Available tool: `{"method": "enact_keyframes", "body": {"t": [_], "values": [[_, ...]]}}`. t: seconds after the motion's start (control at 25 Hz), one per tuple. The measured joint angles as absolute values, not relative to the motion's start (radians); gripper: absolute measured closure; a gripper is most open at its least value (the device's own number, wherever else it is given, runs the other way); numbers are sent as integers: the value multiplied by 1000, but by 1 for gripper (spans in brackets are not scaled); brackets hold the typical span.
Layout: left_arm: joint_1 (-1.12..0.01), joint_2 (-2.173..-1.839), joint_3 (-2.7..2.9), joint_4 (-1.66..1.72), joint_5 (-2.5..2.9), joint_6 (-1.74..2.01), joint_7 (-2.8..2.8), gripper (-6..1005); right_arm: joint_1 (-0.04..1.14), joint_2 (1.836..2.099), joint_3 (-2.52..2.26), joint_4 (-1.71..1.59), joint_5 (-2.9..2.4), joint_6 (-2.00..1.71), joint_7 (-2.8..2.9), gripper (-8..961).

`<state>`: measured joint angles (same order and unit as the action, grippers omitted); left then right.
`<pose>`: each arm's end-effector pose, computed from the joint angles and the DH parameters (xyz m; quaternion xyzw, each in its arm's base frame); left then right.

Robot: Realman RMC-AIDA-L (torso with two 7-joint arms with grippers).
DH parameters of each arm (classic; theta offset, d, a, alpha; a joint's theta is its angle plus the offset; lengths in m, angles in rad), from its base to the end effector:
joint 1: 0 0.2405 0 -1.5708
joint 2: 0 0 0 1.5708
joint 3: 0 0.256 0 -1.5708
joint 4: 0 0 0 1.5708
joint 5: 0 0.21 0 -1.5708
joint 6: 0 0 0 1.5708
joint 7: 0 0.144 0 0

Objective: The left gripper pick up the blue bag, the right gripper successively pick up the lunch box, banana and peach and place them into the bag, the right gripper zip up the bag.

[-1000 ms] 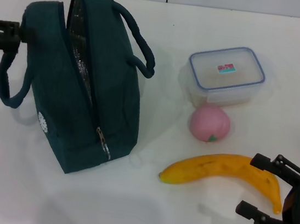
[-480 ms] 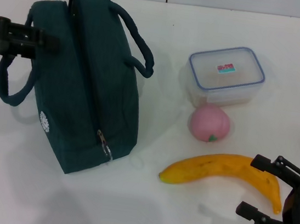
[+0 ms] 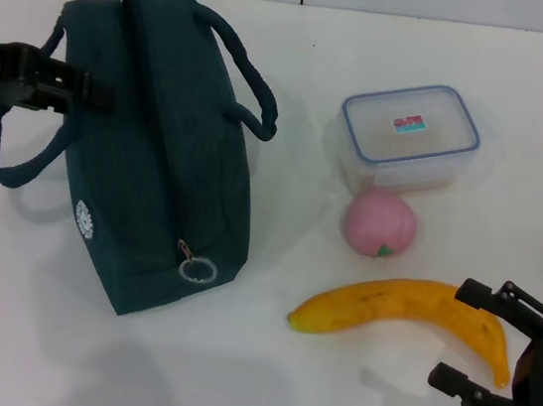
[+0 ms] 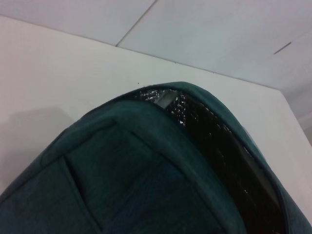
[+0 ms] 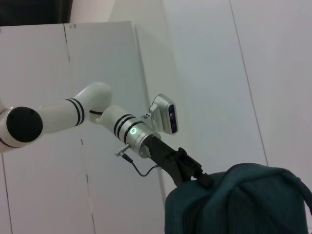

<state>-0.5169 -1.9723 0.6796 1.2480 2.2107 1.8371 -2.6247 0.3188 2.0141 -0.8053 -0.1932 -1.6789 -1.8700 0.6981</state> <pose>-0.2385 0.3343 0.1219 -0.8009 -0.5723 -0.1299 0.1186 0.2942 0.2103 -0.0191 -0.8887 0.1054 0.4244 0.1376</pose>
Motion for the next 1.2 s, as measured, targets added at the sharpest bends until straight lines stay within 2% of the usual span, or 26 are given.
{"method": "enact_keyframes", "body": {"t": [0.2,0.4,0.84,0.92,1.2], "values": [[-521,-1973,674,1248,2205,1836,-2616,427,319,2014,-805,-192,-1672,-1874,698,84],[-526,-1971,680,1248,2211,1834,-2615,669,318,2014,-805,-186,-1672,-1876,698,84],[-536,-1968,681,1247,2171,1837,-2619,897,311,2014,-805,-163,-1609,-1901,709,84],[-535,-1965,681,1242,2116,1839,-2618,967,297,2012,-806,-153,-1515,-1914,804,84],[-536,-1968,675,1238,2097,1841,-2618,967,275,2004,-805,-151,-1270,-1888,1226,84]]}}
